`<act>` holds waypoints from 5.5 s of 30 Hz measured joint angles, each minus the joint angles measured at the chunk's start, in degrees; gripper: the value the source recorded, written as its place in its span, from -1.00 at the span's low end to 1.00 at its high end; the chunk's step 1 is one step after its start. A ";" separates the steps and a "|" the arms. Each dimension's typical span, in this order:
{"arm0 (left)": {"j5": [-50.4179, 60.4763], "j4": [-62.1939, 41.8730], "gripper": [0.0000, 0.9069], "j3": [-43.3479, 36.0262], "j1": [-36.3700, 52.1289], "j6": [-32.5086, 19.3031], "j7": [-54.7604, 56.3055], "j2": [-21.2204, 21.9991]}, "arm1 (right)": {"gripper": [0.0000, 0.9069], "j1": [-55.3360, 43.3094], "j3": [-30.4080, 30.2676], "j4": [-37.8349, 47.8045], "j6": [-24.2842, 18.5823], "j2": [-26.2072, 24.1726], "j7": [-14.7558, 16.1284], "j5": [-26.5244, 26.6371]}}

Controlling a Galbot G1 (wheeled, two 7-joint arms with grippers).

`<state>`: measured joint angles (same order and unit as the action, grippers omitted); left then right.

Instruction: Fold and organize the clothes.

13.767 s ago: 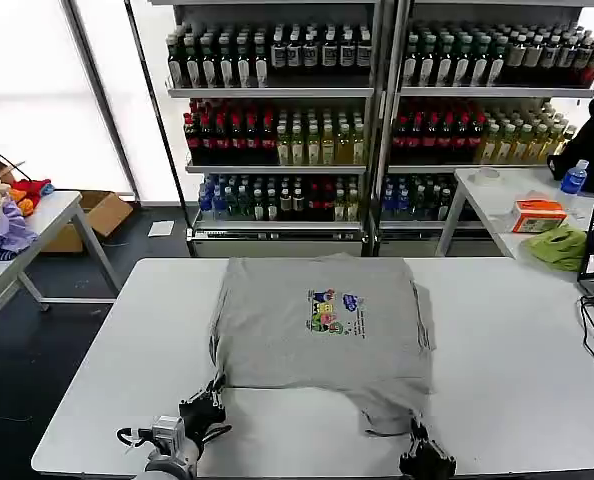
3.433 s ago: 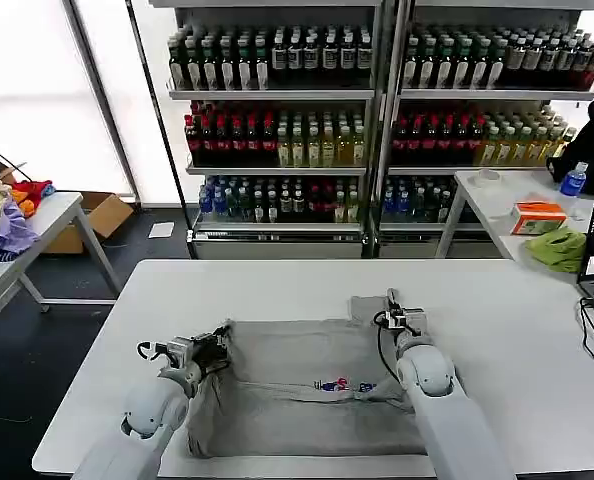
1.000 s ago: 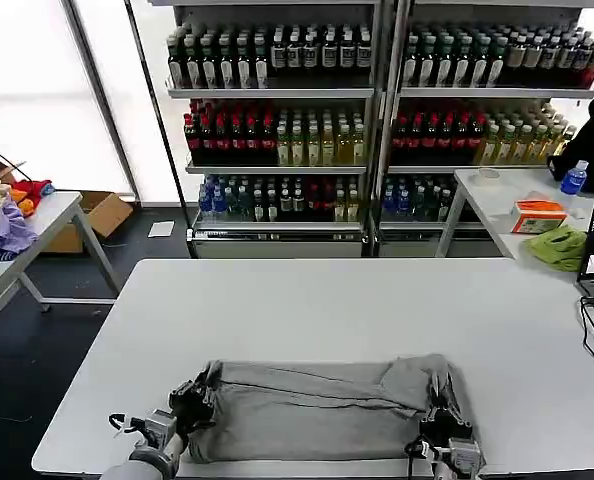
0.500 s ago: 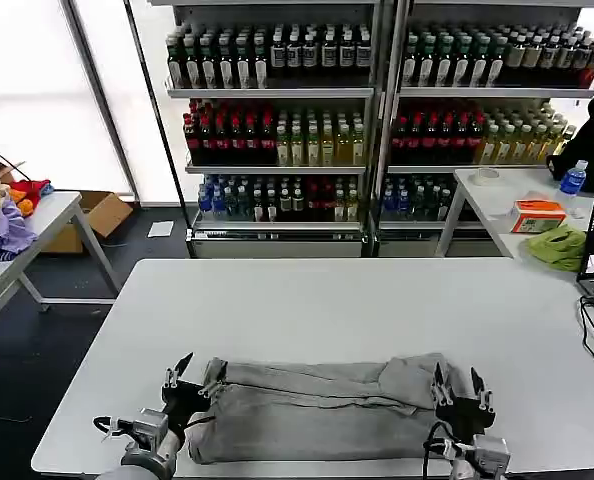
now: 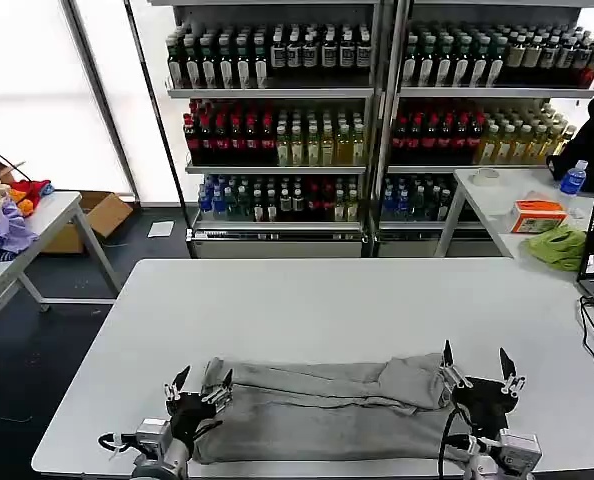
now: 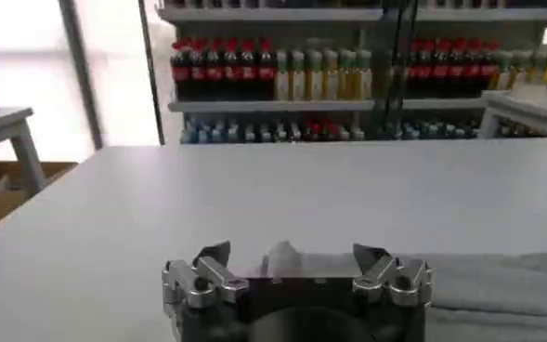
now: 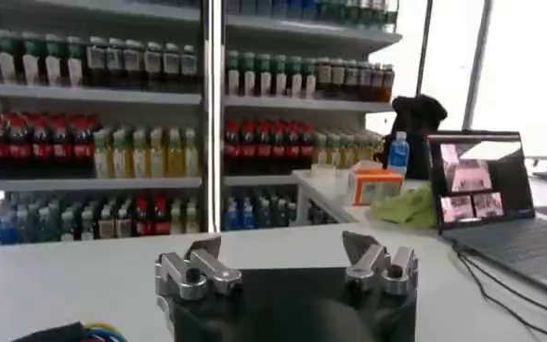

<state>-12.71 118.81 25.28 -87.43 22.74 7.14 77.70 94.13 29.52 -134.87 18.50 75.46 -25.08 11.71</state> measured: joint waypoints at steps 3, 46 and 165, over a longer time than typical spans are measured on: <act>-0.02 -1.26 1.00 0.07 0.13 -0.32 0.00 1.06 | 1.00 0.19 -0.08 -0.51 -0.05 -0.18 -0.09 0.05; -0.83 -7.26 -1.00 10.66 0.48 -5.38 -3.61 -3.07 | 1.00 -3.25 -1.04 1.78 0.45 -0.76 -0.24 1.31; -8.03 -8.52 1.00 12.19 -0.12 -5.13 -1.25 -6.38 | 1.00 -6.02 -2.75 9.20 -0.71 0.70 -0.20 2.18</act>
<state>-20.74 110.29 37.47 -87.54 17.61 5.88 71.31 88.12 26.77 -125.66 17.78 76.16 -25.28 13.89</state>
